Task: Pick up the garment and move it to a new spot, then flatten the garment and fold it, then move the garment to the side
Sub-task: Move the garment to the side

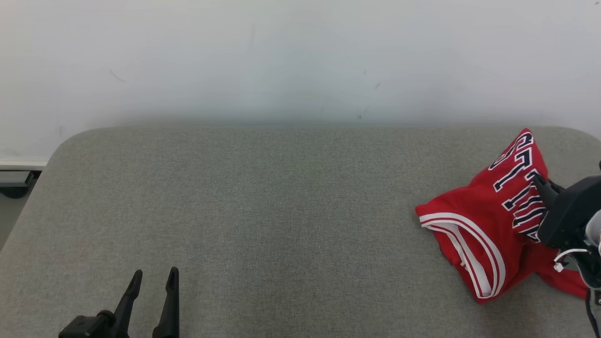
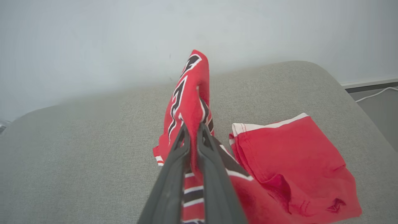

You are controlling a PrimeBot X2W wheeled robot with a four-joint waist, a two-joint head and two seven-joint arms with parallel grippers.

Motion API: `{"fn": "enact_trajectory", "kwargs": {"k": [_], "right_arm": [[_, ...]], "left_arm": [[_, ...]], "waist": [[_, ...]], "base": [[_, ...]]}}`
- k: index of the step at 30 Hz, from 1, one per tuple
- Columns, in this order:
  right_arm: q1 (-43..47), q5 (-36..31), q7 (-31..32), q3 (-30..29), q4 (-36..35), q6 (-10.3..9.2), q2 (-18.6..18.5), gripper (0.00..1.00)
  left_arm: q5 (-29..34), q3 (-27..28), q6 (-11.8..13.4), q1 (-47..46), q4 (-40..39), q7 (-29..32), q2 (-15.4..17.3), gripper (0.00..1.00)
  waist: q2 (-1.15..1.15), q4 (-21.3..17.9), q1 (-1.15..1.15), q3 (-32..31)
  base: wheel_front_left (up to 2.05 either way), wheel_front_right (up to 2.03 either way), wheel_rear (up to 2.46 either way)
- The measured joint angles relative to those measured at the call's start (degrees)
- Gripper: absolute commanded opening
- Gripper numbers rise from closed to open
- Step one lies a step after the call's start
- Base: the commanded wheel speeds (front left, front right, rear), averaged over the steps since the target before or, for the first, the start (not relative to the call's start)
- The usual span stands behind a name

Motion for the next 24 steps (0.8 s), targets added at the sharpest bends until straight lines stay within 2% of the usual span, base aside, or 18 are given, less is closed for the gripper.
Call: {"fn": "enact_trajectory", "kwargs": {"k": [17,24], "right_arm": [[3.26,-2.89,3.57,-8.44,-6.31,-0.07,-0.43,0.00],[3.06,-6.22,4.32,-14.68,-4.34,-0.07,-0.51,0.00]], "left_arm": [[0.01,-0.02,-0.40,0.70,-1.02,0.00,0.22,1.00],[0.03,-0.32,-0.42,0.51,-1.63,0.03,0.47,1.00]], "waist": [[0.00,0.24,0.00,0.90],[0.00,0.21,0.00,2.03]], "base": [[0.00,0.00,0.00],[0.00,0.00,0.00]]}}
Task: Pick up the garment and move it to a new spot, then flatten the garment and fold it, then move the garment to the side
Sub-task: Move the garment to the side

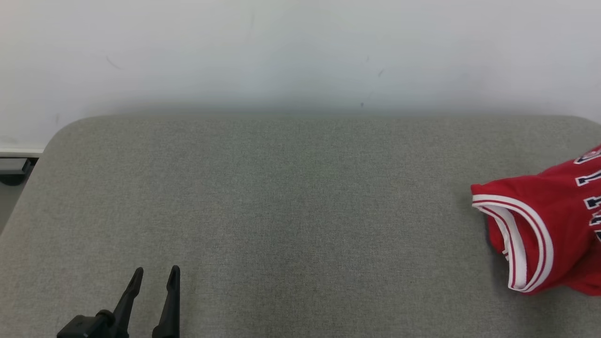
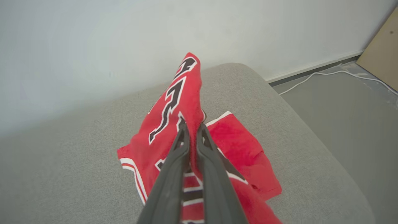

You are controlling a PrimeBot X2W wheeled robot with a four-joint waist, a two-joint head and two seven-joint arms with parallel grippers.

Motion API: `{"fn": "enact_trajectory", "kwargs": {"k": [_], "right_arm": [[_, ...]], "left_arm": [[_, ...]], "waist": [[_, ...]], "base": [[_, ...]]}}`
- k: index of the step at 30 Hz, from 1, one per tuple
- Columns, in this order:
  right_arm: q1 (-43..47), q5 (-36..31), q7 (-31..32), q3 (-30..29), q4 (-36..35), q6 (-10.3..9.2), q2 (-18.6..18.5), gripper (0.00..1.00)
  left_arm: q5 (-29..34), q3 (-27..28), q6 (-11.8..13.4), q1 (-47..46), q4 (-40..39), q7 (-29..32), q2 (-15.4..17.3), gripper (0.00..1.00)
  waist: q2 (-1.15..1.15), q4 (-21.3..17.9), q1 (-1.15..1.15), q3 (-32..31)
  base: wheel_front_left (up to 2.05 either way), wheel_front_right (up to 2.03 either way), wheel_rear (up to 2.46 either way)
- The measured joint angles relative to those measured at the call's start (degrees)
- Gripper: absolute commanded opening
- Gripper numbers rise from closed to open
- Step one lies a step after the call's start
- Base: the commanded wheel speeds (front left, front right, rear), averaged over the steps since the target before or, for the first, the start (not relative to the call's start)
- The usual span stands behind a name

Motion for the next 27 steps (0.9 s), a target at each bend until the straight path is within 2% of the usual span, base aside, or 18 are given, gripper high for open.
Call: {"fn": "enact_trajectory", "kwargs": {"k": [6,11,19,20,22,23,27], "right_arm": [[-1.33,-6.34,-1.10,-6.25,5.54,0.00,2.13,0.00],[-2.44,-14.29,-3.39,-10.47,8.84,0.00,2.43,0.00],[-6.09,-24.36,-7.94,-13.40,12.46,0.00,2.42,0.00],[-6.30,-25.42,-8.32,-13.71,13.03,0.00,2.43,0.24],[-6.57,-26.83,-8.88,-14.33,14.22,0.00,2.57,0.42],[-6.77,-27.35,-9.28,-14.67,14.75,0.00,2.83,1.00],[-7.28,-28.88,-10.99,-14.94,15.52,0.00,3.80,1.00]], "left_arm": [[0.42,-0.08,-0.01,-0.79,-1.07,0.59,0.86,1.00],[0.82,-0.29,-0.09,-2.01,-1.72,1.07,1.22,1.00],[0.99,-0.65,-0.51,-3.40,-2.24,1.85,1.46,1.00],[1.00,-0.70,-0.51,-3.65,-2.33,1.91,1.45,1.00],[1.01,-0.85,-0.51,-4.04,-2.35,2.04,1.44,1.00],[1.01,-0.86,-0.51,-4.19,-2.31,2.10,1.45,1.00],[1.27,-0.89,-0.52,-4.33,-2.35,2.27,1.48,1.00]], "waist": [[0.00,0.14,0.00,1.77],[0.00,0.37,0.00,3.36],[0.00,0.80,0.01,5.72],[0.00,0.85,0.01,5.95],[0.00,0.97,0.01,6.31],[0.00,1.02,0.01,6.47],[0.00,1.11,0.01,6.93]], "base": [[0.00,0.00,0.00],[0.00,0.00,0.00],[0.00,0.00,0.00],[0.00,0.00,0.00],[0.00,0.00,0.00],[0.00,0.00,0.00],[0.00,0.00,0.00]]}}
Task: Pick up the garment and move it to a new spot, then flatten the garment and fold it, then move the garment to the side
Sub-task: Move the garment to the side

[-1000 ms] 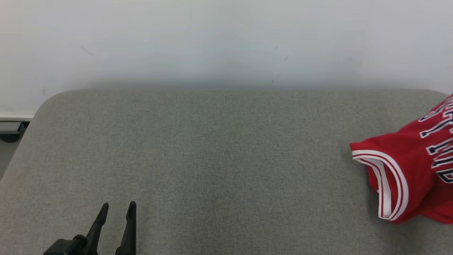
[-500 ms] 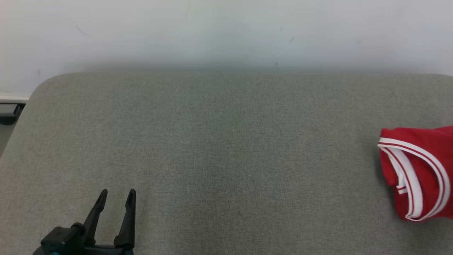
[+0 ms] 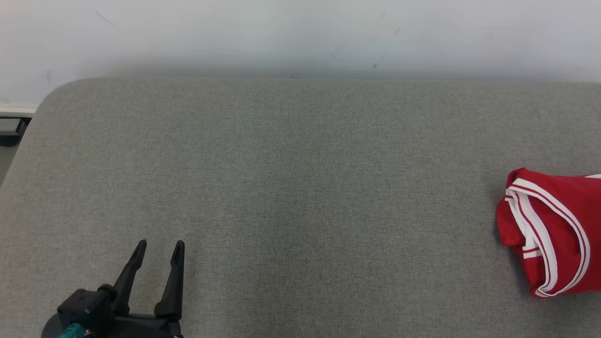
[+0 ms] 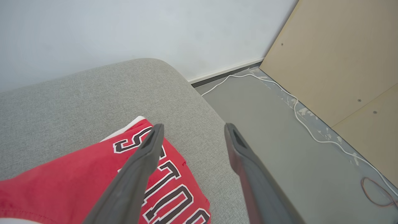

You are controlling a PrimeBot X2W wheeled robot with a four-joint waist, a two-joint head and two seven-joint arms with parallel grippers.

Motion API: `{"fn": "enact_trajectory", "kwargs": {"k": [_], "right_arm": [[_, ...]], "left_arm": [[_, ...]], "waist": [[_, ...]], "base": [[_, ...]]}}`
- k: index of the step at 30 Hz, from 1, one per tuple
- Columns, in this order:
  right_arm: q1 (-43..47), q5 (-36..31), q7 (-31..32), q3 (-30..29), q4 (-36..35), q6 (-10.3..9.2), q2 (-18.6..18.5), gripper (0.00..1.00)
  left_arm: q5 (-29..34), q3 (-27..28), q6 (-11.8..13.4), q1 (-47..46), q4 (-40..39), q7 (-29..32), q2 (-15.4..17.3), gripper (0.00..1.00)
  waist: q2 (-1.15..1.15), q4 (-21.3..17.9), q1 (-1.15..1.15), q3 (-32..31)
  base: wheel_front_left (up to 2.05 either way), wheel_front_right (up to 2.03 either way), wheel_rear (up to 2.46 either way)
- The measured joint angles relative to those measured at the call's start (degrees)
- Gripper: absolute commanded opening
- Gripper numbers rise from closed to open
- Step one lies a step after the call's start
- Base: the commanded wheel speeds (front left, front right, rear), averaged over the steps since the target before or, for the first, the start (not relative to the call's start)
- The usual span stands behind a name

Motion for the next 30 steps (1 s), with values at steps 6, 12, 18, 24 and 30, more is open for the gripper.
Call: {"fn": "enact_trajectory", "kwargs": {"k": [6,12,18,24,30], "right_arm": [[-1.55,0.16,-3.47,1.63,0.22,0.00,1.08,1.00],[-3.19,6.15,-9.81,7.03,0.26,6.52,3.46,1.00],[-3.15,10.47,-16.47,10.47,-0.11,13.15,6.39,1.00],[1.46,12.92,-21.21,14.55,-1.91,14.17,9.58,1.00],[8.67,14.47,-23.75,19.27,-4.46,14.21,10.53,1.00]], "left_arm": [[0.14,-0.09,0.00,-0.04,0.00,0.32,0.02,1.00],[0.03,0.87,0.04,-0.41,0.75,0.15,-0.15,1.00],[-0.45,2.37,0.66,-0.54,1.78,-1.00,-0.82,1.00],[-0.34,2.52,1.36,-0.04,3.38,-1.87,-1.10,1.00],[-0.27,3.44,1.99,1.56,3.86,-2.55,-1.16,1.00]], "waist": [[0.00,0.06,0.00,0.27],[0.00,-0.01,-0.01,-0.48],[0.00,-0.35,-0.01,-2.53],[0.00,-0.85,-0.01,-5.21],[0.00,-1.10,-0.02,-7.96]], "base": [[0.00,0.00,0.00],[0.00,0.00,0.00],[0.00,0.00,0.00],[0.00,0.00,0.00],[0.00,0.00,0.00]]}}
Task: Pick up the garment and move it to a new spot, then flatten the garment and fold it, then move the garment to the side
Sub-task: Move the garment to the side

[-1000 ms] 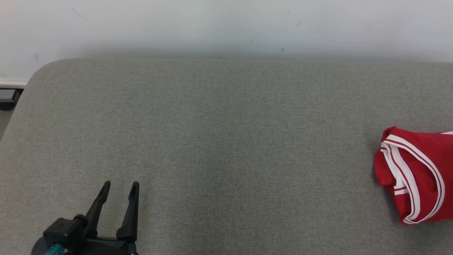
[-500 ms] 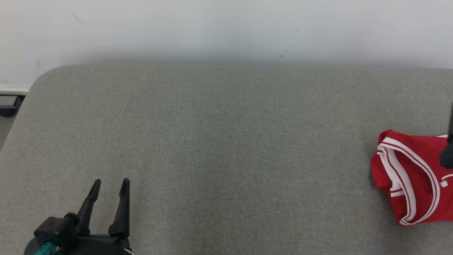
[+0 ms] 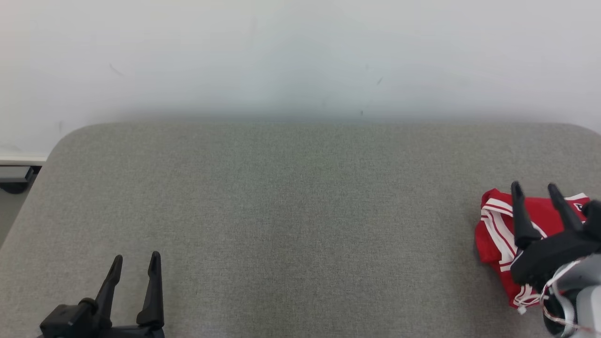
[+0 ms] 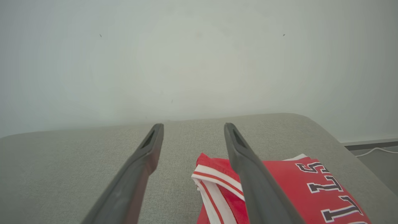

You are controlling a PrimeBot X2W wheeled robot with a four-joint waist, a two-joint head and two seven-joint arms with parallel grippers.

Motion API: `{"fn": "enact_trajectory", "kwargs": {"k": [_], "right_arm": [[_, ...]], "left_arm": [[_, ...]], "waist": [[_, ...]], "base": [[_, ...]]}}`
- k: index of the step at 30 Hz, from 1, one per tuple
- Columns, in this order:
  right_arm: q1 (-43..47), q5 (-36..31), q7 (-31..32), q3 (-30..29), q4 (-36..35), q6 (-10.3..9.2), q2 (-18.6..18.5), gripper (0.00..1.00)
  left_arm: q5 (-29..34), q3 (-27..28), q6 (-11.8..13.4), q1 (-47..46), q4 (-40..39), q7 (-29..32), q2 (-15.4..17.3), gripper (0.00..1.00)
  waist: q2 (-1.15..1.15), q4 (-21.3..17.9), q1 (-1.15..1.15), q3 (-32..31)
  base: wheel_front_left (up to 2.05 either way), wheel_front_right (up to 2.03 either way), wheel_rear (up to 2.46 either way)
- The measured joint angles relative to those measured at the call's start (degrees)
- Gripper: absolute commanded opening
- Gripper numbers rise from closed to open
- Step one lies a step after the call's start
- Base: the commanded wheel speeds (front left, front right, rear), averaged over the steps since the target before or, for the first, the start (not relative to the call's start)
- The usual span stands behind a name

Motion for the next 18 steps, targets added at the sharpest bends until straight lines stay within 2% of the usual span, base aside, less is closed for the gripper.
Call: {"fn": "enact_trajectory", "kwargs": {"k": [7,18], "right_arm": [[4.27,2.54,-1.77,4.46,-1.02,0.00,1.14,1.00],[9.52,5.60,-4.89,6.28,-0.26,0.00,1.83,1.00]], "left_arm": [[-1.59,2.26,0.56,2.06,-0.35,-0.49,-2.07,1.00],[-1.02,3.05,0.63,3.78,-1.33,-1.02,-1.68,1.00]], "waist": [[0.00,0.33,0.00,-1.81],[0.00,0.42,0.00,-2.87]], "base": [[0.00,0.00,0.00],[0.00,0.00,0.00]]}}
